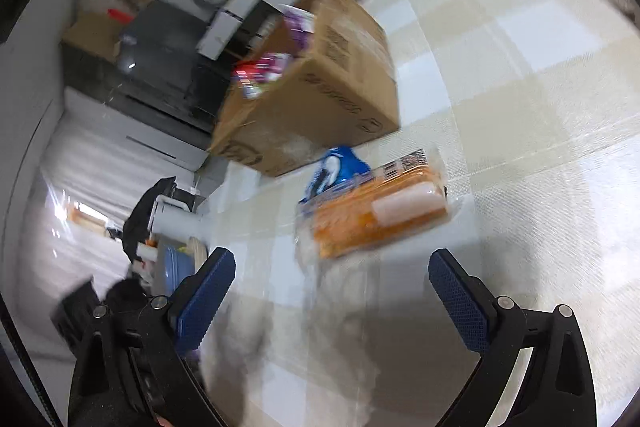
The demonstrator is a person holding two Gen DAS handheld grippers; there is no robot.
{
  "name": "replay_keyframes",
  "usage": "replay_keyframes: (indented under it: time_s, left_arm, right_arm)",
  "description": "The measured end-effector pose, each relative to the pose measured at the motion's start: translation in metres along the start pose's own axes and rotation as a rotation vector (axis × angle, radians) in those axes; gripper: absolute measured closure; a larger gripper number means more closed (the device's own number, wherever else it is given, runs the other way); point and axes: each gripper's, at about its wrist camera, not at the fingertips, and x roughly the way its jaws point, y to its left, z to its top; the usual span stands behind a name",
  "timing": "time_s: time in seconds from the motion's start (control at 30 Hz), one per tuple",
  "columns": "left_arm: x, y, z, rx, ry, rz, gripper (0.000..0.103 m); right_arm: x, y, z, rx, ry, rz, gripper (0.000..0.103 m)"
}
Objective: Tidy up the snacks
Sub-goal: 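Grasp the clear bread packet with the right gripper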
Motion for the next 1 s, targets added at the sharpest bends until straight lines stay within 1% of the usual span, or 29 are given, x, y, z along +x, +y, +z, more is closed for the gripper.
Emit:
replay_keyframes:
  time_s: [0.07,0.13,0.3,0.37,0.4,0.43,0.47,0.5,0.53,0.6,0.63,0.73,0.8,0.87,0.93,1.0]
  left_arm:
    - [0.005,0.004,0.000,-0.010,0.008,-0.002,0.001]
    - [0.012,0.006,0.001,-0.018,0.017,0.001,0.001]
    - [0.025,0.010,0.004,-0.029,0.038,-0.007,0.001]
    - [0.031,0.010,0.004,-0.029,0.047,-0.013,0.001]
    - [0.033,0.010,0.004,-0.028,0.051,-0.015,0.001]
    - [0.033,0.011,0.003,-0.027,0.054,-0.018,0.001]
    - [0.035,0.011,0.003,-0.027,0.059,-0.020,0.001]
    - [0.036,0.011,0.003,-0.027,0.062,-0.023,0.001]
    - [0.037,0.011,0.002,-0.027,0.065,-0.025,0.001]
    - [0.038,0.012,0.001,-0.028,0.071,-0.024,0.001]
    - [0.039,0.012,0.001,-0.030,0.073,-0.026,0.001]
    - [0.041,0.013,0.000,-0.033,0.081,-0.025,0.001]
    - [0.041,0.013,-0.001,-0.033,0.085,-0.028,0.001]
    - [0.040,0.013,-0.001,-0.032,0.081,-0.024,0.001]
    - [0.037,0.012,0.000,-0.028,0.077,-0.014,0.001]
    - [0.035,0.012,0.000,-0.026,0.072,-0.001,0.001]
  right_arm:
    - [0.013,-0.006,0.009,0.038,0.031,0.009,0.005]
    - [0.025,-0.010,0.016,0.064,0.056,-0.008,0.013]
    - [0.041,-0.007,0.028,0.061,0.050,-0.033,0.014]
    - [0.046,-0.001,0.033,0.041,0.046,-0.062,0.018]
    - [0.048,0.003,0.034,0.018,0.041,-0.099,0.027]
    - [0.051,0.008,0.035,-0.017,0.039,-0.140,0.033]
    - [0.054,0.014,0.035,-0.048,0.037,-0.169,0.035]
    - [0.055,0.016,0.034,-0.067,0.033,-0.184,0.042]
    - [0.057,0.019,0.033,-0.090,0.033,-0.201,0.053]
    - [0.061,0.026,0.029,-0.150,0.030,-0.245,0.057]
    - [0.061,0.029,0.027,-0.173,0.029,-0.252,0.058]
    - [0.064,0.036,0.024,-0.228,0.022,-0.265,0.061]
    - [0.066,0.037,0.022,-0.236,0.020,-0.251,0.063]
    - [0.061,0.037,0.021,-0.232,0.004,-0.225,0.068]
    - [0.052,0.033,0.013,-0.235,-0.016,-0.205,0.074]
    - [0.041,0.033,0.007,-0.244,-0.024,-0.191,0.076]
